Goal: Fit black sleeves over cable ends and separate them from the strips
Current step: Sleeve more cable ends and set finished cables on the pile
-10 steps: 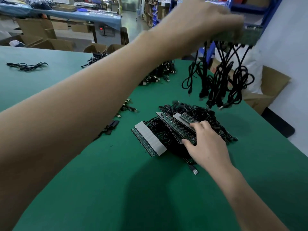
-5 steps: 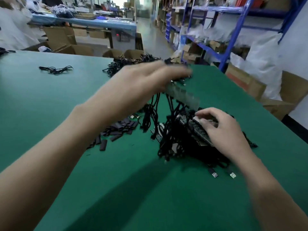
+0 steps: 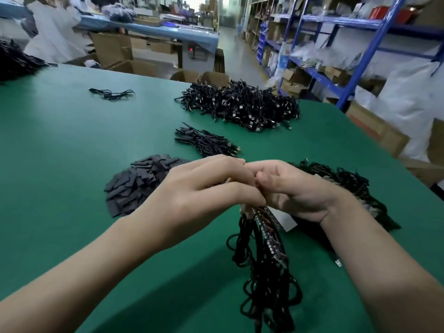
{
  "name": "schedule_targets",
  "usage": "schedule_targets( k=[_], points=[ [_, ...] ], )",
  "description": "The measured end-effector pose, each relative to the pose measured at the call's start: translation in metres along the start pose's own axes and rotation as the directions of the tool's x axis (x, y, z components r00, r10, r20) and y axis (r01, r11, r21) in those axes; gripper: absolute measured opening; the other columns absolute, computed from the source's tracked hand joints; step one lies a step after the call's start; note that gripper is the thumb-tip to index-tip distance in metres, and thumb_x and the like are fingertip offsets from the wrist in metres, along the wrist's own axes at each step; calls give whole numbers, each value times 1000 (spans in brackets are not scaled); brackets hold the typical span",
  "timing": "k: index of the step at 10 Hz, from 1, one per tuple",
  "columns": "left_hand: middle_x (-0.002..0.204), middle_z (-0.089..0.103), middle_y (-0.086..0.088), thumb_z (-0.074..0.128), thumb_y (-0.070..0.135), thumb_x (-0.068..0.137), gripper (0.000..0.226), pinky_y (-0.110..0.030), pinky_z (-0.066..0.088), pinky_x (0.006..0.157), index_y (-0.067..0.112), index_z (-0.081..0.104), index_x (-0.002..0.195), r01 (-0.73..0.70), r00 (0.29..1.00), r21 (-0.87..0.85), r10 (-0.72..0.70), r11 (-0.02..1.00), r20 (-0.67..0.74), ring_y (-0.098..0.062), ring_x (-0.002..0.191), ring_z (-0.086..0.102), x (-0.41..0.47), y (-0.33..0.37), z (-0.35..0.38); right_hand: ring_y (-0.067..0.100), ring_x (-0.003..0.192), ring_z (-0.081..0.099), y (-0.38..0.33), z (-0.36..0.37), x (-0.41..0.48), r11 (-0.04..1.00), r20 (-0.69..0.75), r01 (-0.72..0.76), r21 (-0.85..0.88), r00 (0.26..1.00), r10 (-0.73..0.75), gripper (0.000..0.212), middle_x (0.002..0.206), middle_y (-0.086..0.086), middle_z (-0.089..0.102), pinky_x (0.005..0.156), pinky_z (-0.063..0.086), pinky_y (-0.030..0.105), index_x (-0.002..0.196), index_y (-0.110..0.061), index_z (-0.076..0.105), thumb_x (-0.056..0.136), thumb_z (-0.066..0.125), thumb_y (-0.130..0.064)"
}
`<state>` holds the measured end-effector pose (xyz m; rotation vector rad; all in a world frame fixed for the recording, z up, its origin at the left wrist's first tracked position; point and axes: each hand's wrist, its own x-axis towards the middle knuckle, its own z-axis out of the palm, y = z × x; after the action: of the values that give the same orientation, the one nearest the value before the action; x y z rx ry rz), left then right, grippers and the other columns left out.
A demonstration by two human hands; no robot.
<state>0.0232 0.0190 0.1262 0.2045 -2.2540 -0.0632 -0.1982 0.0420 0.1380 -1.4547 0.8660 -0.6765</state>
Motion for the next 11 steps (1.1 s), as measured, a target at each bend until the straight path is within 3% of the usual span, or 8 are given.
schedule_targets(
  k=[1,2,3,4,5,6,8,11],
  points=[
    [98,70,-5,71,2,96,13,-42,56,82,10,79,103,-19,1000,-32,19,999,6,-26,89,69,-8,-2,4,-5,95,70,0,23,-8,992,18,98,-81,995,-97,70,61,7,64,84,54,14,93,24,64,85,70,-46],
    [99,68,1,73,9,96,18,-28,52,80,16,76,112,28,993,-136,-11,990,120,-19,88,65,-8,-10,-4,1,120,64,25,24,-18,994,-23,103,-36,994,-104,68,93,42,68,109,50,29,119,27,56,97,57,-37],
    [99,68,14,79,15,91,27,-10,47,82,23,71,115,217,961,-291,-151,932,234,-2,94,67,-6,-20,-15,12,130,60,39,18,-25,999,-216,-16,51,976,27,62,134,-2,69,106,49,25,125,-33,72,84,57,-76],
    [94,71,11,84,18,86,29,-22,57,80,30,72,109,479,876,-381,-399,791,271,-9,89,72,-6,-28,-11,24,136,56,41,20,-37,991,-186,-41,124,981,64,92,139,9,66,117,41,37,135,-26,66,69,56,-91],
    [93,74,3,85,16,84,27,-26,57,74,27,73,105,632,763,-564,-553,531,335,-15,81,74,-6,-29,-4,20,128,63,37,29,-38,999,-273,-49,14,961,51,79,130,5,71,113,46,35,122,-40,71,59,71,-86],
    [86,76,-3,80,8,86,23,-13,52,64,16,72,106,605,742,-714,-574,351,346,-9,71,71,-4,-23,0,31,107,74,27,39,-37,999,-426,17,40,905,2,53,109,16,78,96,59,40,102,-42,76,58,91,-66],
    [71,68,12,74,31,91,9,-7,42,52,23,77,91,554,738,-768,-617,322,274,2,60,59,-6,-11,-5,36,89,77,10,38,-46,973,-486,153,173,872,-51,48,105,23,76,72,64,37,112,-19,77,74,91,-43],
    [66,61,5,74,42,87,22,-20,50,56,23,74,77,759,460,-650,-665,-49,588,-11,65,66,-60,-28,40,35,91,77,62,19,-31,915,-407,-271,300,831,379,57,112,20,76,72,66,41,118,-10,74,69,95,-31]
  ],
)
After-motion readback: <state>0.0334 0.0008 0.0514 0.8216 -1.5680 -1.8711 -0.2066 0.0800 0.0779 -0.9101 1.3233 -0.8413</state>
